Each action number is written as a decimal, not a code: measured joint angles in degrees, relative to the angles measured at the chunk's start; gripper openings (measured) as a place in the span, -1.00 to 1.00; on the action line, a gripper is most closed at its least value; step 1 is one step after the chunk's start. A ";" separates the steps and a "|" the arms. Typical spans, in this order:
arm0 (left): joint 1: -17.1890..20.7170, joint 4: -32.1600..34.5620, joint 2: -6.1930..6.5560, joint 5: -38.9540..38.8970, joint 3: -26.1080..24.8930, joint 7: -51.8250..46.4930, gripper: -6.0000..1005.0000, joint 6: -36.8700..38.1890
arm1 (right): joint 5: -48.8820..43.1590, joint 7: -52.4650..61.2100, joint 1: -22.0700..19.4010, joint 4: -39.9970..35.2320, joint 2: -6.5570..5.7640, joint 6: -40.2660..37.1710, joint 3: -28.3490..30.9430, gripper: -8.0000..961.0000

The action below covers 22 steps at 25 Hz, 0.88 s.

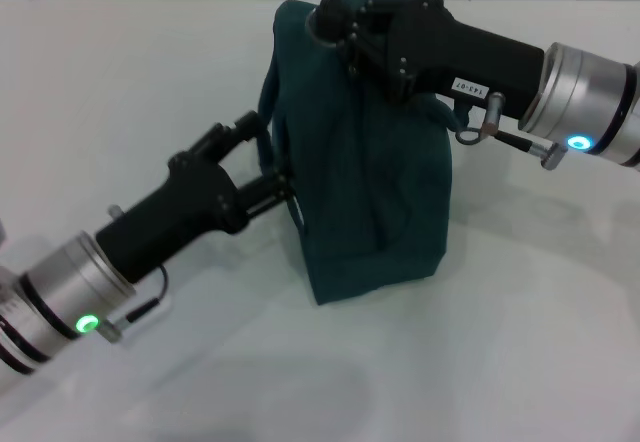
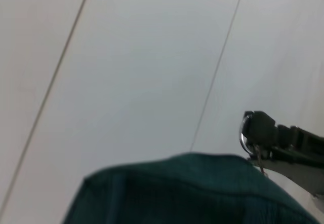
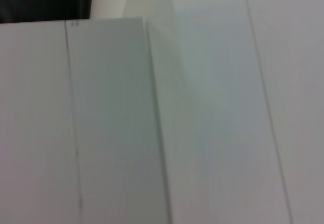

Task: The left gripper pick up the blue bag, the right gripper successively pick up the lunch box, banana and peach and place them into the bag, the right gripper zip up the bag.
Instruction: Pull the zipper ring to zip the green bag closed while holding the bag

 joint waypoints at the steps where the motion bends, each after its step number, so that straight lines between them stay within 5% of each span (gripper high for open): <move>1: 0.24 1.23 0.16 -0.34 -0.01 -0.86 0.75 0.00 | 2.23 -1.85 -0.11 0.06 0.00 0.33 -1.36 -0.95; 8: 3.16 12.52 0.48 -2.43 0.00 -8.85 0.75 -1.15 | 7.79 -8.56 0.05 0.44 0.00 3.56 -4.60 -0.95; 22: 4.10 13.62 0.45 2.74 0.61 -13.46 0.75 -0.05 | 10.64 -13.09 1.44 2.24 0.00 5.69 -5.35 -0.95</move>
